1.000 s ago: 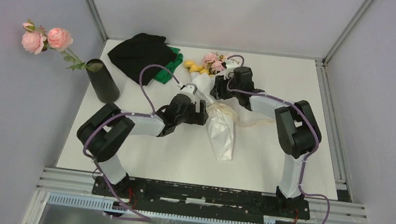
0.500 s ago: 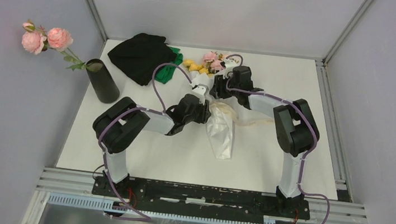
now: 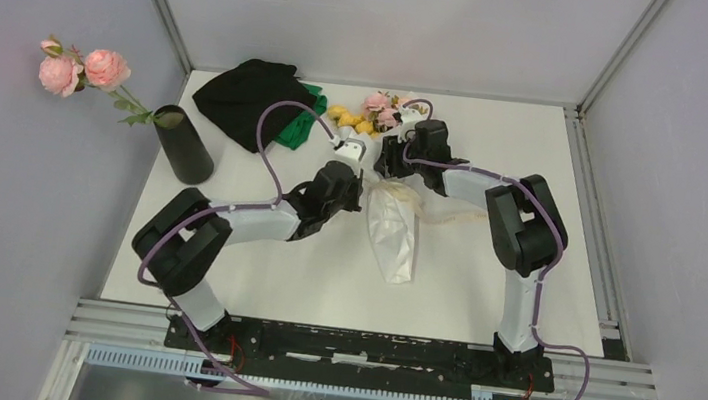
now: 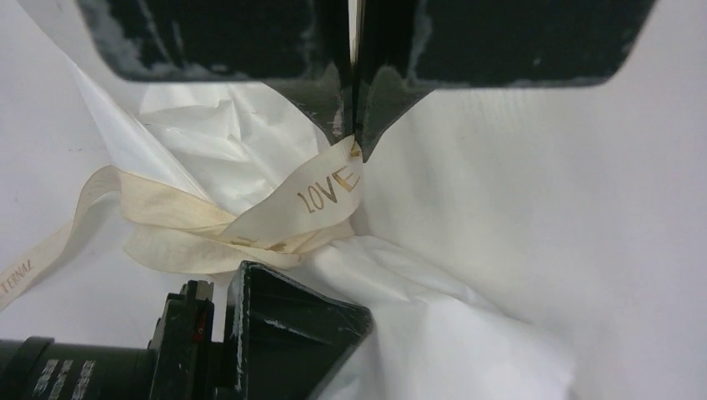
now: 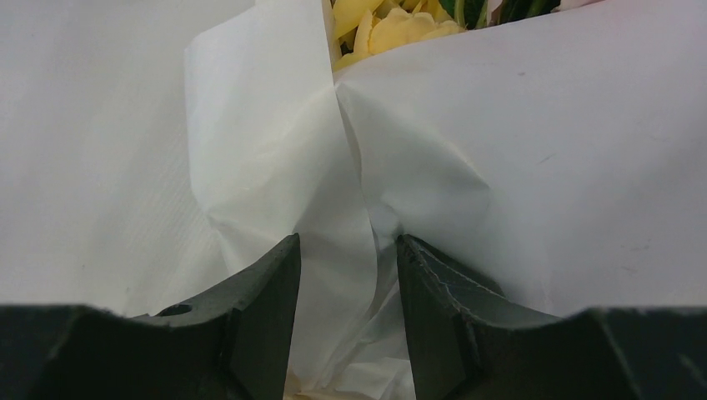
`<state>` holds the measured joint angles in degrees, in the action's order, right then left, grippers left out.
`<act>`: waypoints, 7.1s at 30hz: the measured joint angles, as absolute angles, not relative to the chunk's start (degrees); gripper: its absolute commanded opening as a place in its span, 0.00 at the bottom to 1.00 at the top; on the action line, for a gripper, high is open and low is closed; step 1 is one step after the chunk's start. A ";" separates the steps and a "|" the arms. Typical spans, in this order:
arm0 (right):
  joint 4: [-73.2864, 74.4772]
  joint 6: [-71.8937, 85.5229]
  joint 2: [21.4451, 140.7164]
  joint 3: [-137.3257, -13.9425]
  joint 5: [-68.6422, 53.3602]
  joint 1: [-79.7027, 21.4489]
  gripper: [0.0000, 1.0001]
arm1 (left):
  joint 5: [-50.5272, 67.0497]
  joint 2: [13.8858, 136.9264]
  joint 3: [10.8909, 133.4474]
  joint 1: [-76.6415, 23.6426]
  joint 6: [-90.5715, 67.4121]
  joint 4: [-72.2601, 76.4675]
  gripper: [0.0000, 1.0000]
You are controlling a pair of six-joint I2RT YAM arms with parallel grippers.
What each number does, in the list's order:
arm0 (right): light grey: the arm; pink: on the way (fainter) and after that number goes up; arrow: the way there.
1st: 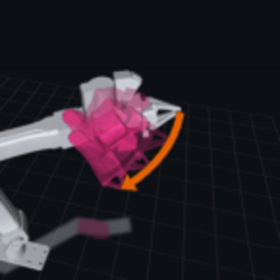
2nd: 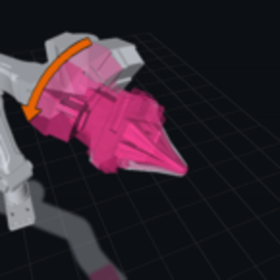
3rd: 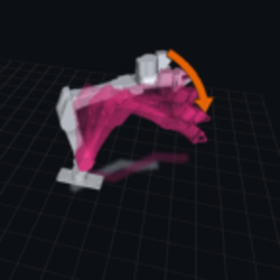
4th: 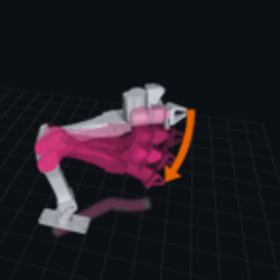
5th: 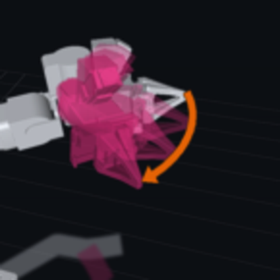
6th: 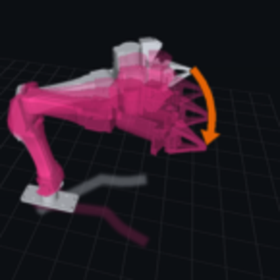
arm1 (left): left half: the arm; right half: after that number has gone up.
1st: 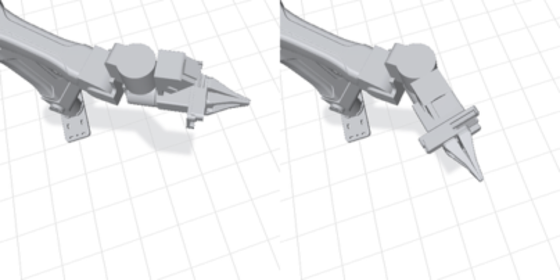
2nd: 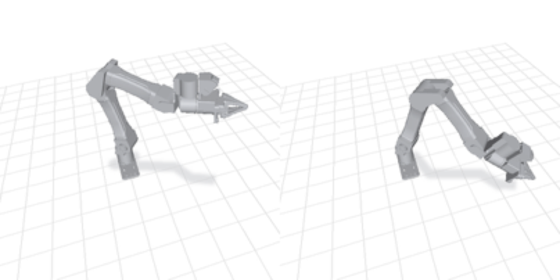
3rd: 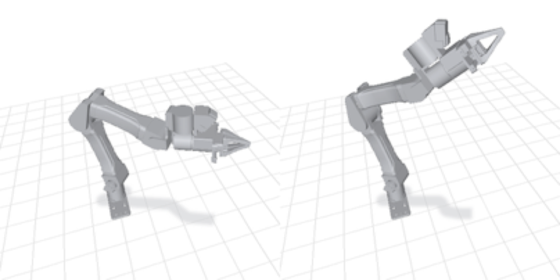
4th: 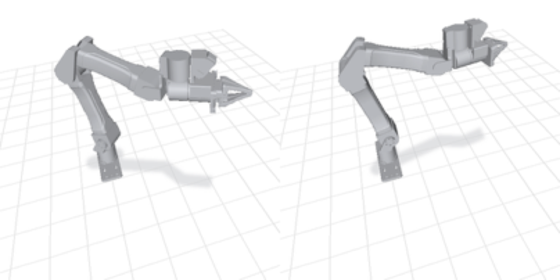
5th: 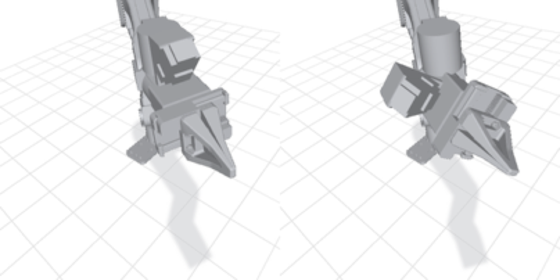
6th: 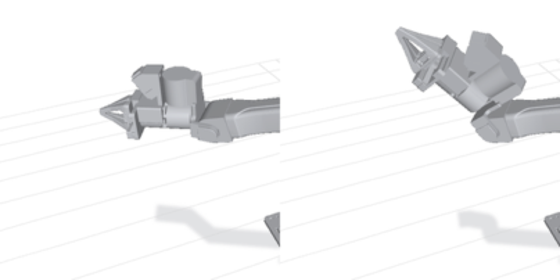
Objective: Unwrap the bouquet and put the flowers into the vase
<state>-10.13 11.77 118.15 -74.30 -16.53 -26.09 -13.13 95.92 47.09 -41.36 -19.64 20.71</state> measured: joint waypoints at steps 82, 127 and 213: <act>-0.40 -0.34 98.76 -61.04 5.43 -27.75 0.69 | -18.85 98.06 59.27 -36.93 -26.65 9.85 0.11; -1.23 -0.25 108.01 -64.75 7.90 -36.18 0.00 | -9.87 114.34 65.84 -35.20 -26.79 16.64 0.08; -3.40 2.83 96.16 -53.84 9.30 -32.67 0.00 | 8.14 124.18 79.66 -32.47 -29.87 12.34 0.93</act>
<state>-3.40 2.83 96.16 -53.84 9.30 -32.67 8.14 124.18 79.66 -32.47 -29.87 12.34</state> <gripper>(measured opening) 0.007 0.929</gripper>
